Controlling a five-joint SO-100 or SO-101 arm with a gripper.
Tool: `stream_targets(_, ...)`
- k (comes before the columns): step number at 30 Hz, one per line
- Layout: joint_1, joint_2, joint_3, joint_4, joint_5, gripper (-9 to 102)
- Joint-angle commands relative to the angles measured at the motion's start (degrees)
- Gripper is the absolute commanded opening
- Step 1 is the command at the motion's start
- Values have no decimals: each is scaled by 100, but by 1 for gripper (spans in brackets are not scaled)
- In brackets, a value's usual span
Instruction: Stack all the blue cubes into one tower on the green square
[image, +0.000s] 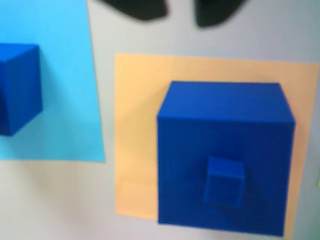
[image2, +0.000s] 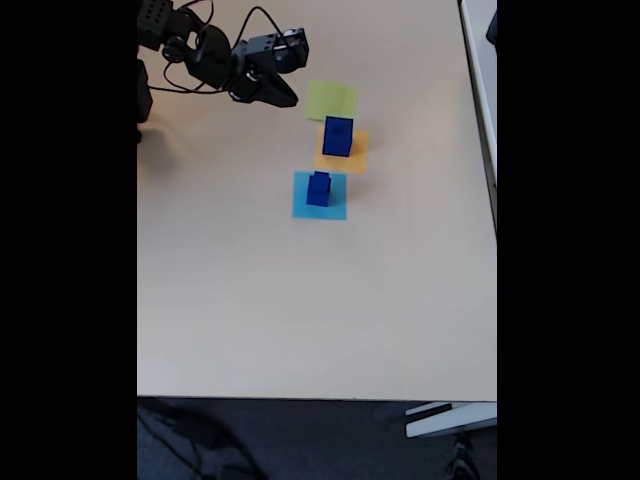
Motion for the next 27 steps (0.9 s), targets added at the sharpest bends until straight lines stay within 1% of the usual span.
stream_targets(1, -105, -571, -694, -439, 18, 0)
stream_targets(7, -299, -1731, -1468, -773, 141, 0)
stream_targets(11, -466, -2347, -1942, -914, 281, 4)
stream_targets(15, -606, -2689, -2206, -940, 483, 7)
stream_targets(17, -633, -2856, -2285, -1046, 501, 7)
stream_targets(27, -580, -3190, -2610, -1028, 422, 8)
